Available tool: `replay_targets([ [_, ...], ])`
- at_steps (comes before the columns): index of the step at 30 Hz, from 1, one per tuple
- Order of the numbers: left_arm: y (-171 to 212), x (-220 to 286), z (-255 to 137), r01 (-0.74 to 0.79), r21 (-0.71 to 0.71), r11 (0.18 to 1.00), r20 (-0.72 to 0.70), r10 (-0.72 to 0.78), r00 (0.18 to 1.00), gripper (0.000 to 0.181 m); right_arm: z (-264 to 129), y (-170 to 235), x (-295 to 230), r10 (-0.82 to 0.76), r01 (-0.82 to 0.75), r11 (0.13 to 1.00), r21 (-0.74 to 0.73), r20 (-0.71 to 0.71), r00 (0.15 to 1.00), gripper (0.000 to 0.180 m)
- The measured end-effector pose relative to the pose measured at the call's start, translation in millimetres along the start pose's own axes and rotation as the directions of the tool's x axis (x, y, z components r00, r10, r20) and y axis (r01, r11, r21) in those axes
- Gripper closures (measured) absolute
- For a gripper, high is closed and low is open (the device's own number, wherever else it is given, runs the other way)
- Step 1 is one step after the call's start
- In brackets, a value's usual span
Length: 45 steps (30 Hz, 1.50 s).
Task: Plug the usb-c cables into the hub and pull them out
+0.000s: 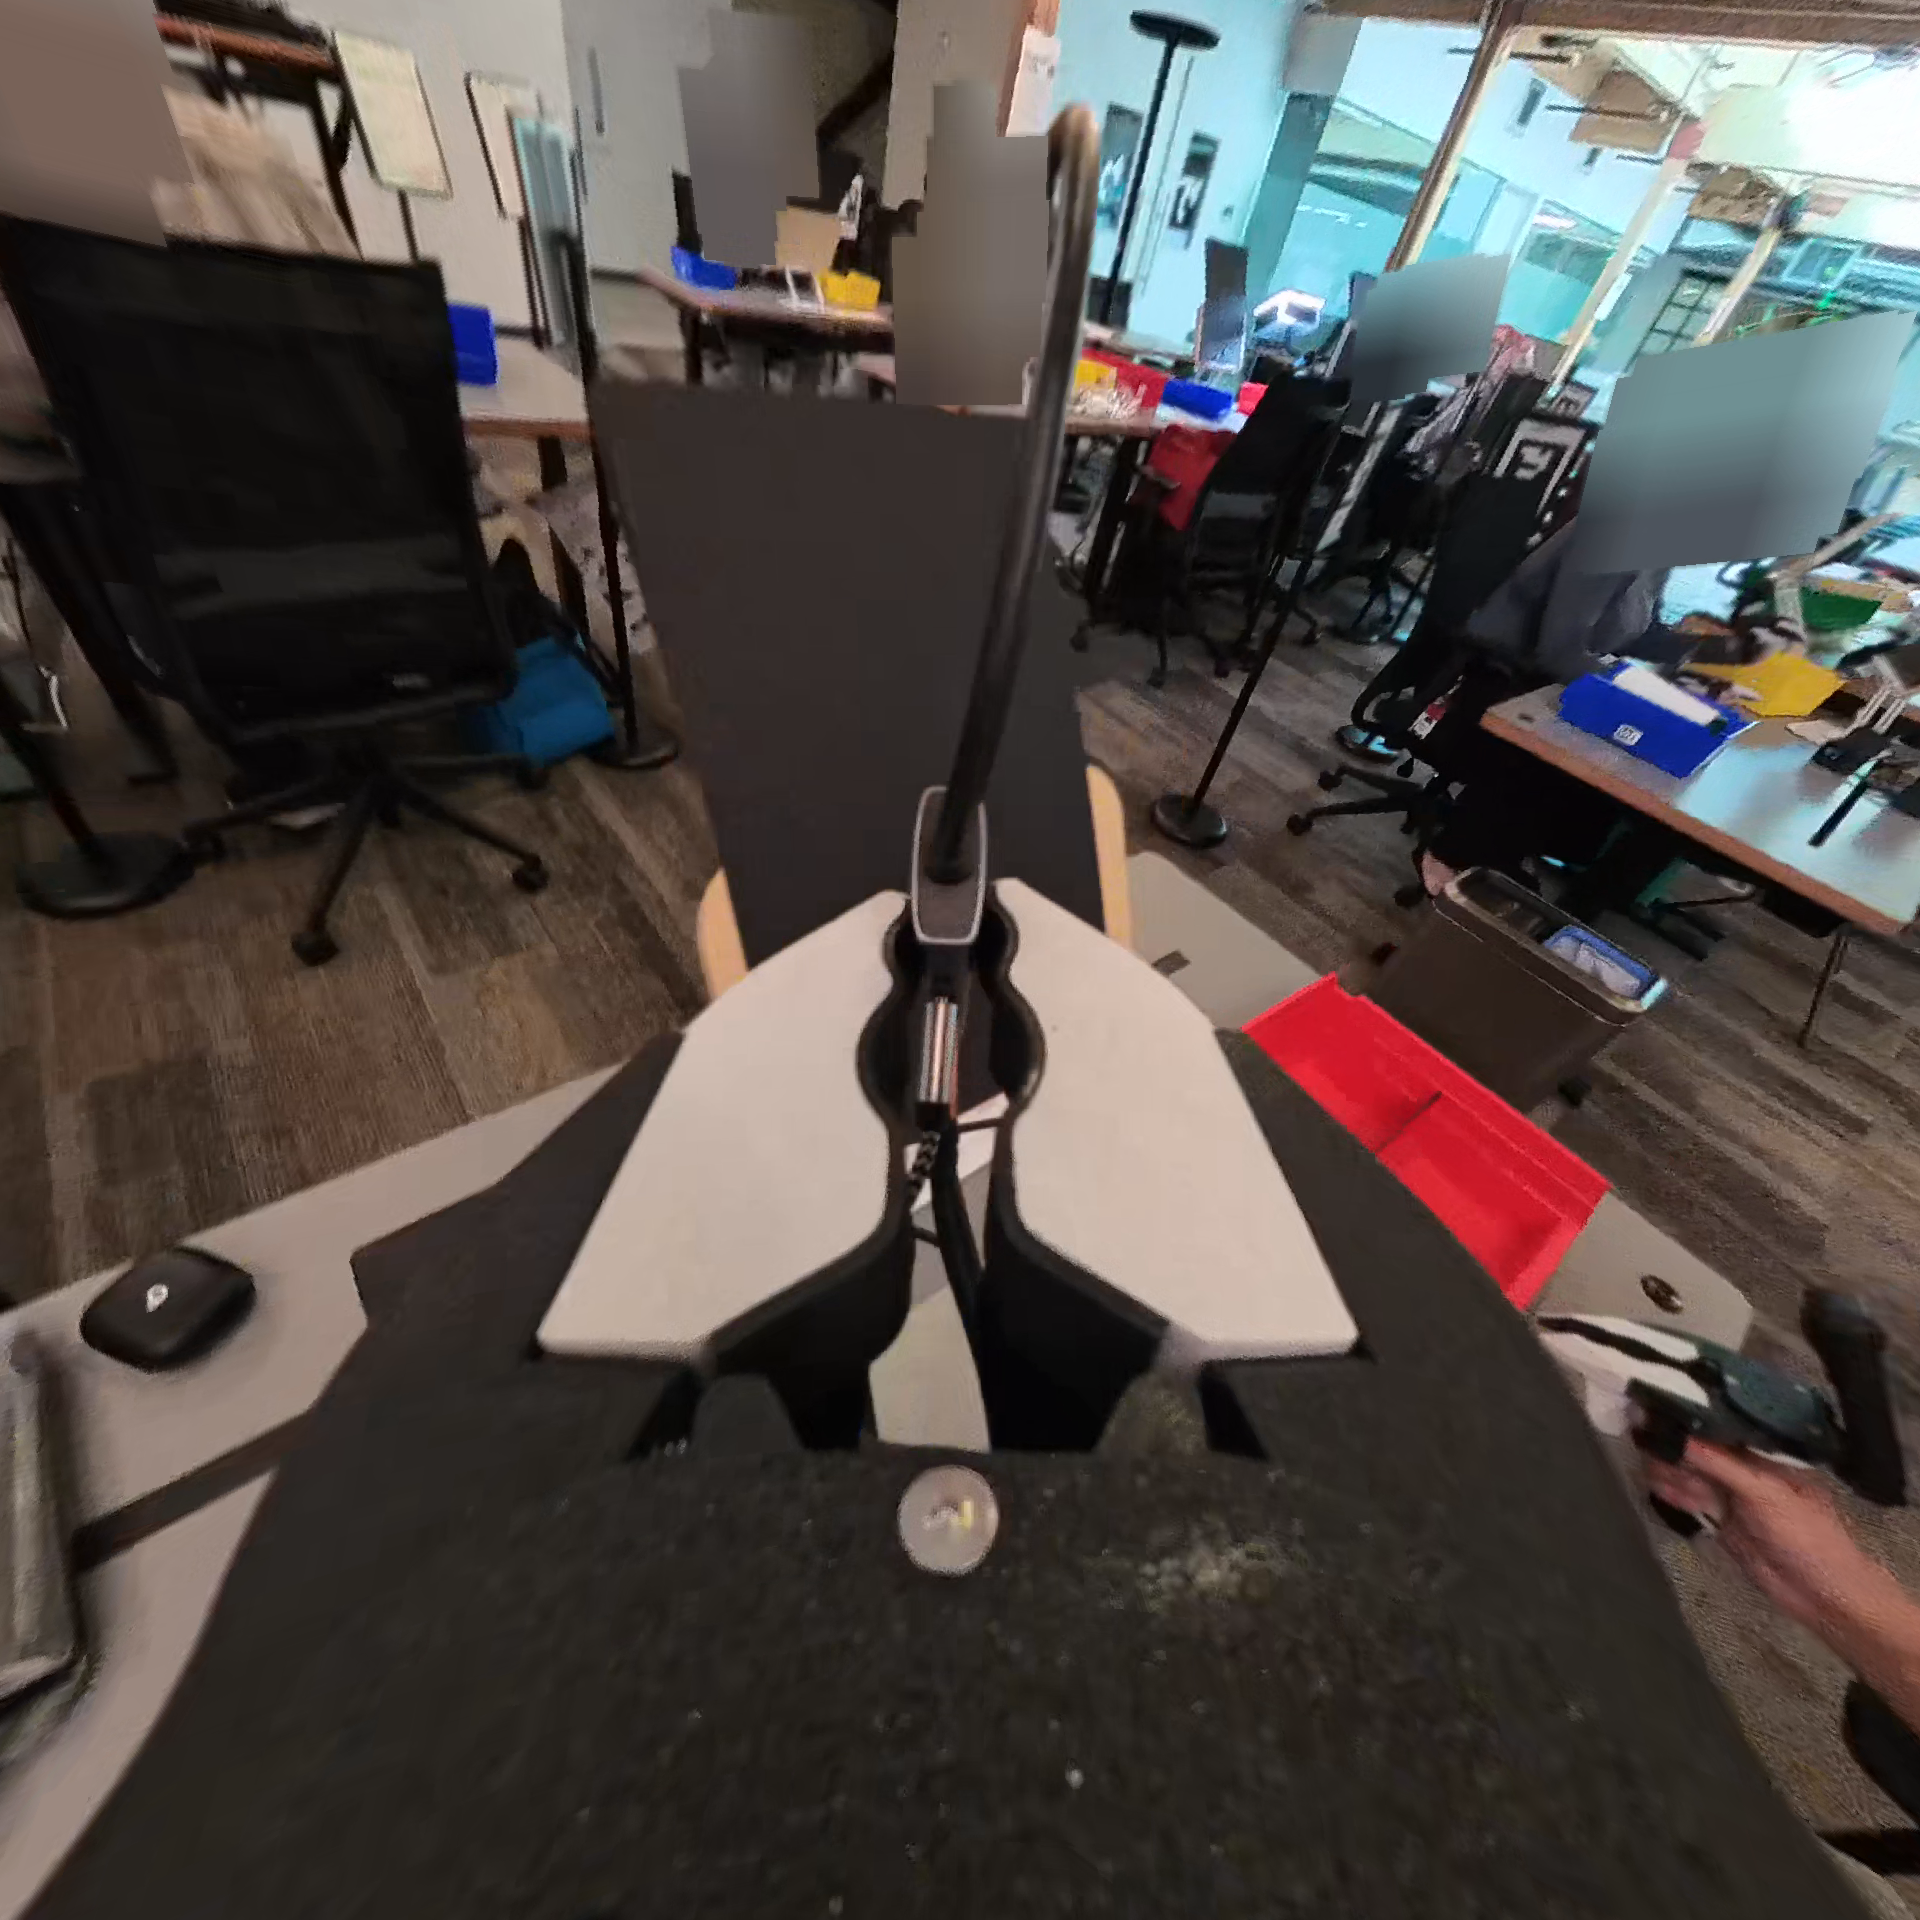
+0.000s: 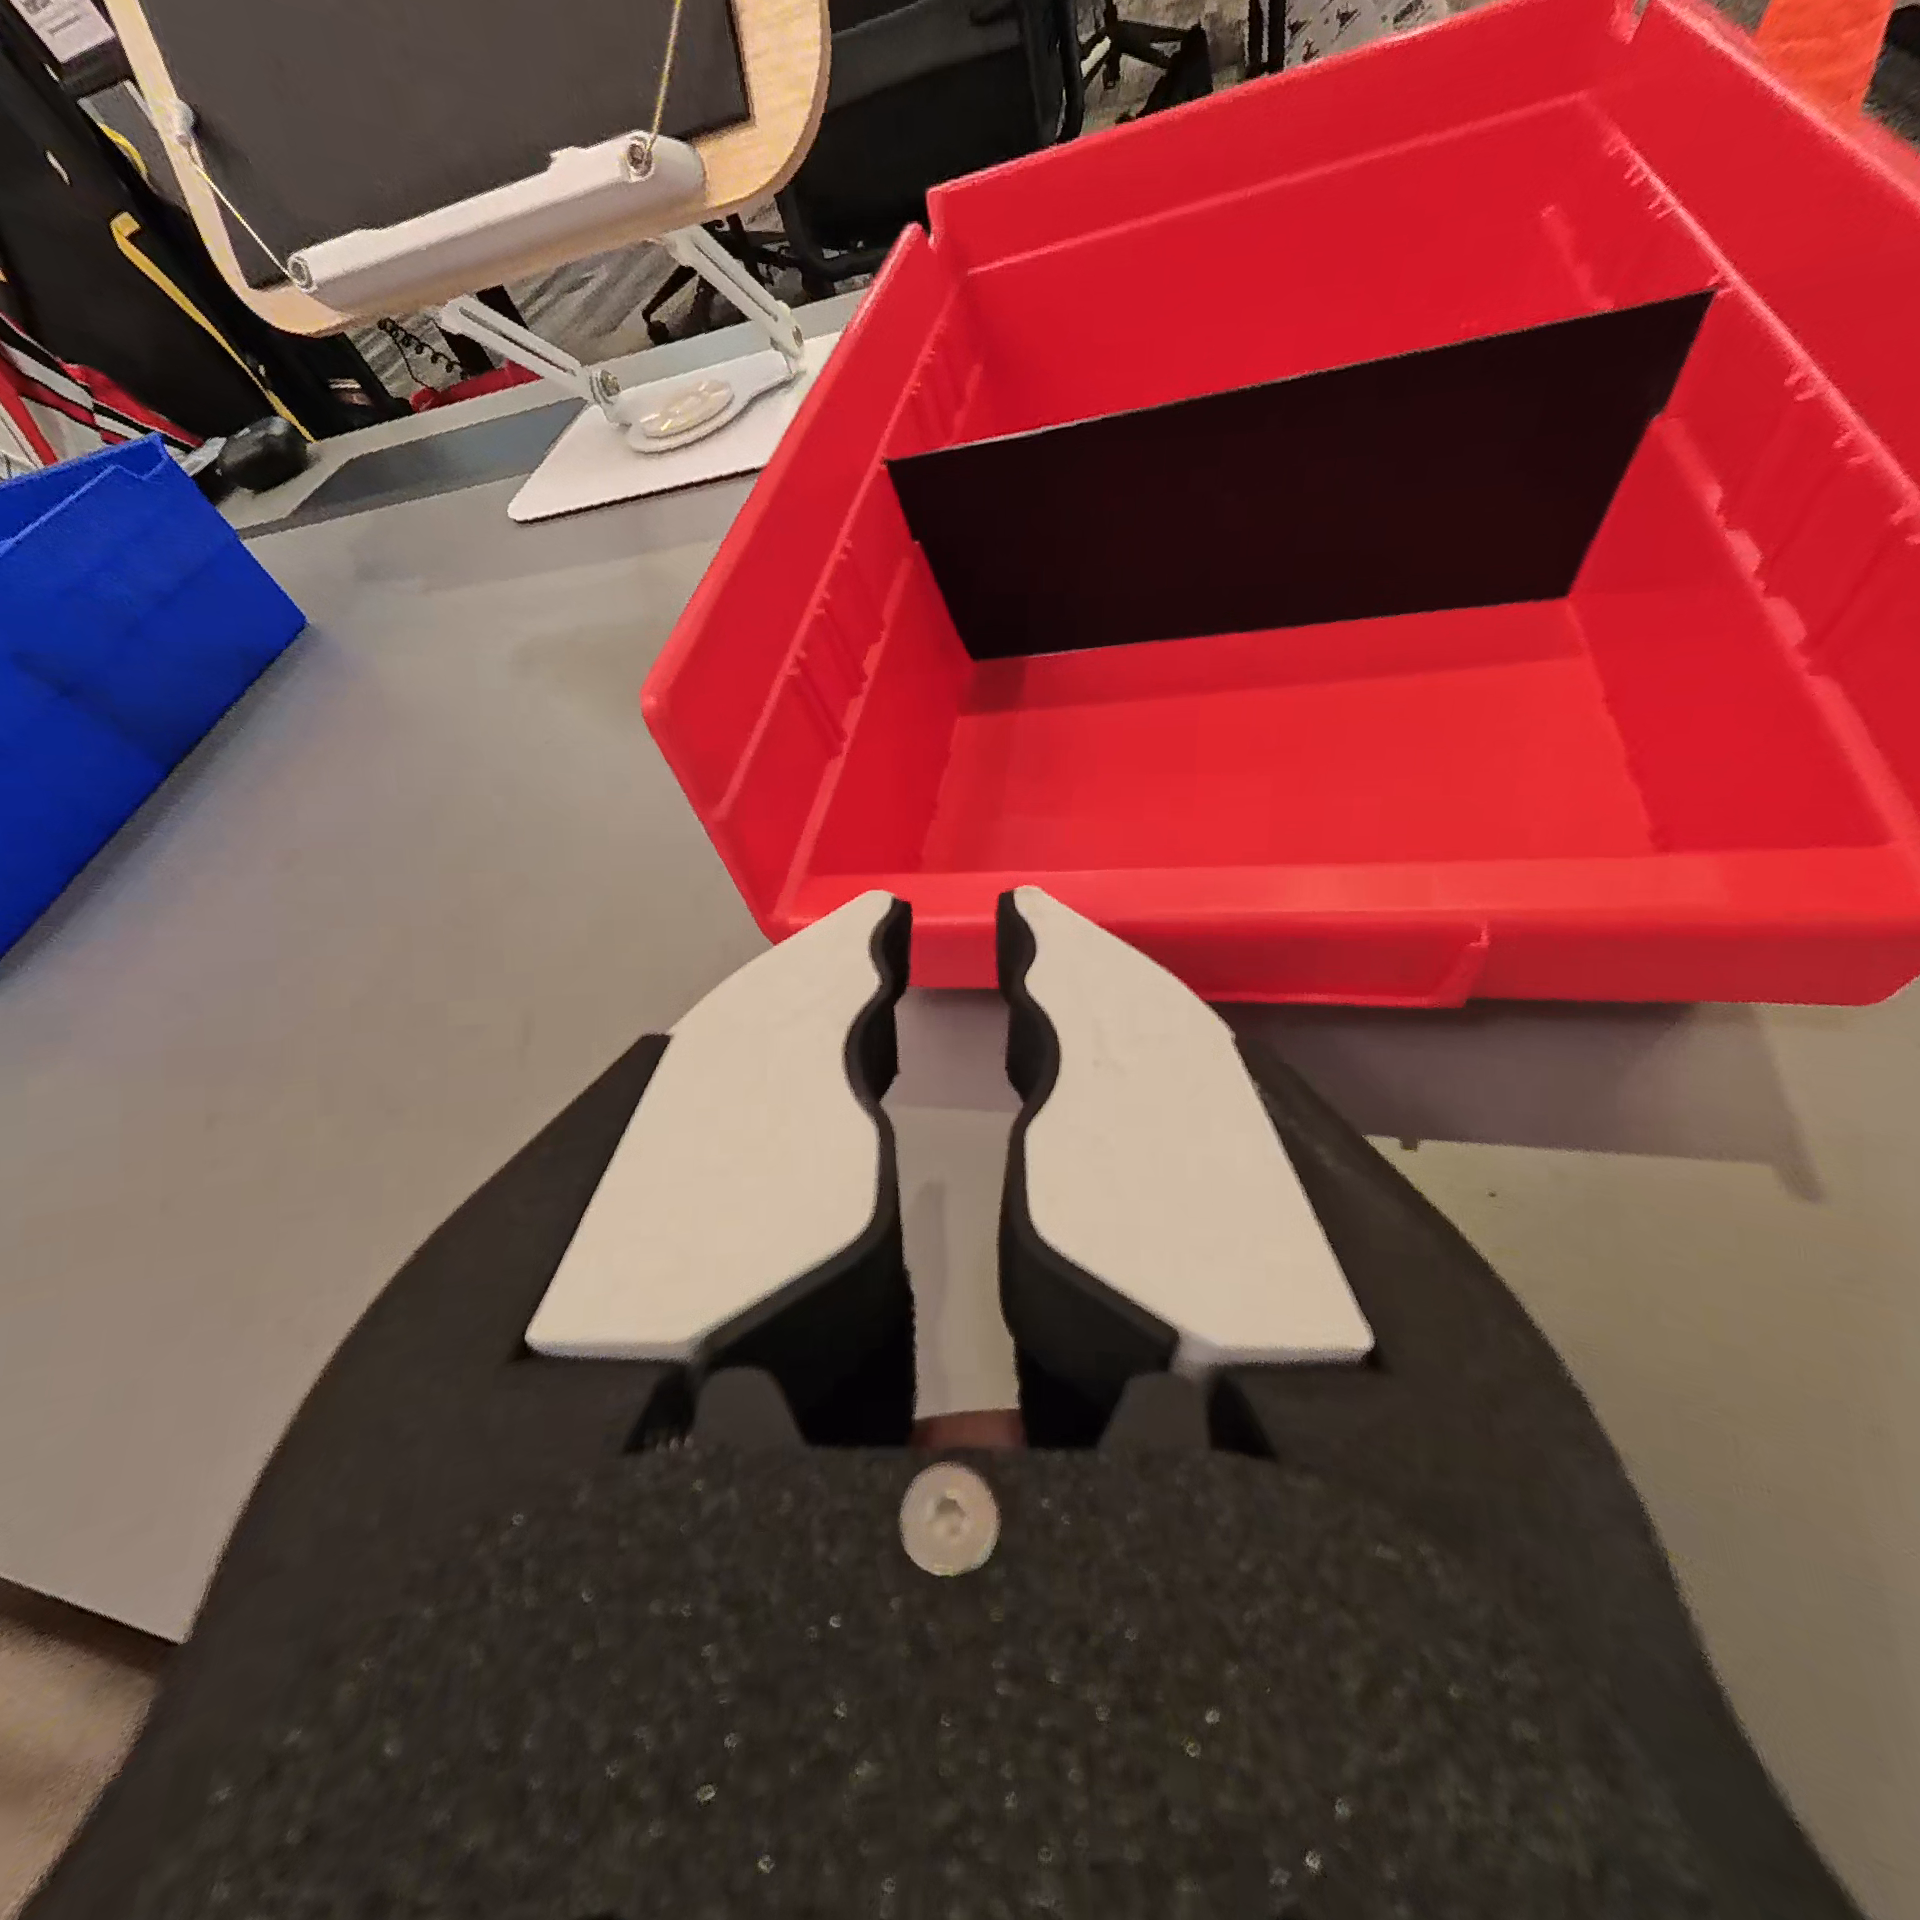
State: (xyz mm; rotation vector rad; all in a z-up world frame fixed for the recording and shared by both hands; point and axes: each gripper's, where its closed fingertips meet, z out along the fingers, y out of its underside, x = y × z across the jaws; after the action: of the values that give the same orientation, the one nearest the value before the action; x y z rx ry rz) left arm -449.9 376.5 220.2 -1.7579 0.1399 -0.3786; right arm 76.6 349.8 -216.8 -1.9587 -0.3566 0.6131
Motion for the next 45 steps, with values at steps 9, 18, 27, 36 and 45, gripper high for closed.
replay_targets([
  [9, -82, 110, 5, -0.052, 0.067, 0.996, -0.051, 0.056, 0.997, 0.171, -2, -5, -2, -0.01, 0.01, 1.0, 0.022, 0.002, 1.0, 0.165],
  [18, 162, 179, 120, 0.36, -0.104, 0.927, -0.235, -0.374, 0.897, 0.171, -27, -58, -54, -0.202, 0.191, 0.91, 0.367, -0.007, 0.979, 0.153],
  [27, 314, 215, 133, 0.718, -0.027, 0.696, -0.23, -0.703, 0.673, 0.172, -2, -49, -177, -0.302, 0.222, 0.937, 0.27, 0.306, 0.903, 0.134],
  [36, 353, 229, 100, 0.775, 0.004, 0.632, -0.27, -0.745, 0.609, 0.171, 60, -82, -192, 0.162, -0.234, 0.97, 0.068, 0.539, 0.827, 0.149],
  [45, 374, 238, 76, 0.803, -0.039, 0.595, -0.38, -0.752, 0.539, 0.172, 57, -62, -229, 0.577, -0.498, 0.779, -0.381, 0.745, 0.333, 0.156],
])
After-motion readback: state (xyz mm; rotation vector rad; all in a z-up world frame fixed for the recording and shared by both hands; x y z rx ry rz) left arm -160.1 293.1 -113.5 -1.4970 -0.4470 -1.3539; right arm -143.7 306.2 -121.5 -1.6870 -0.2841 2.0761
